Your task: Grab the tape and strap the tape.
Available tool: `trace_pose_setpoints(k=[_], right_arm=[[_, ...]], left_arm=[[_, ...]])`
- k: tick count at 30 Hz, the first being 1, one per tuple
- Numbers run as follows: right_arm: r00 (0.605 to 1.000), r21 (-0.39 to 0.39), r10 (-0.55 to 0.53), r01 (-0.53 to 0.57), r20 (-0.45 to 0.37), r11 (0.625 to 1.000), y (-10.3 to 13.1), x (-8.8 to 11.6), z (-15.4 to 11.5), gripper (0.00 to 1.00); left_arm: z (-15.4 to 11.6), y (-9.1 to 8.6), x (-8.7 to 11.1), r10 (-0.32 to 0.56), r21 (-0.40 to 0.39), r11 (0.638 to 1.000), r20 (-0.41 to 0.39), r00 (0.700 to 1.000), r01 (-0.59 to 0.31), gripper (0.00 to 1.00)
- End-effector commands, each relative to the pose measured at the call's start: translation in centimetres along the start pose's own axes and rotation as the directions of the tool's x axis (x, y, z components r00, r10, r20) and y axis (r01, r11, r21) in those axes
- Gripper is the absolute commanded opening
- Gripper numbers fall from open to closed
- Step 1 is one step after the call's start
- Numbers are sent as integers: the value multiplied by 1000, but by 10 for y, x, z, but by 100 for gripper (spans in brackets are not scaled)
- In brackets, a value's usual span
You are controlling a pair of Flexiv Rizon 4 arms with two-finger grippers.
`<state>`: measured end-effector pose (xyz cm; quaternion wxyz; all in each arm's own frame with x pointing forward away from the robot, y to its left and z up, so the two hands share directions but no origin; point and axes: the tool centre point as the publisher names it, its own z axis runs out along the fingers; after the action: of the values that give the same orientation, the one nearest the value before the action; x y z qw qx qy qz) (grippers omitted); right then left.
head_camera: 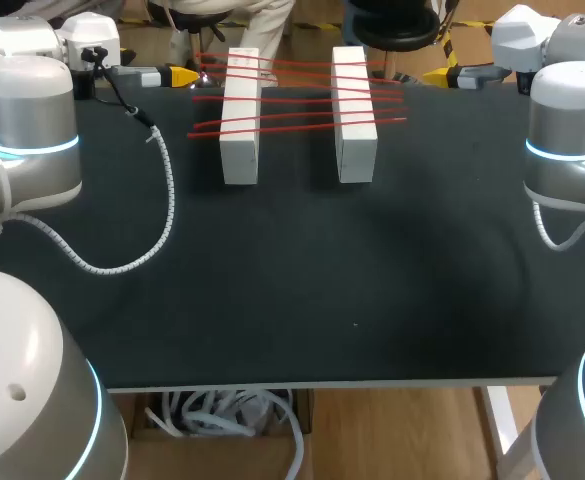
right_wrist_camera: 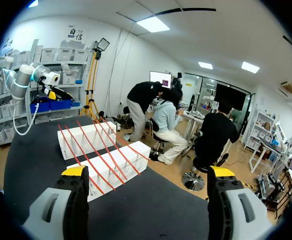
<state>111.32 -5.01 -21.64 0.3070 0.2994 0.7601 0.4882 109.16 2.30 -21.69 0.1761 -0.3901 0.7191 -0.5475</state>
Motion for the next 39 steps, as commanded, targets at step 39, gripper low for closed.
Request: trace_pose_setpoints(k=[39], right_arm=[[1000,0,0,0,0,1000,0,0,0,100]], left_arm=[[10,30,53,418,58,900,-401,815,-433,100]])
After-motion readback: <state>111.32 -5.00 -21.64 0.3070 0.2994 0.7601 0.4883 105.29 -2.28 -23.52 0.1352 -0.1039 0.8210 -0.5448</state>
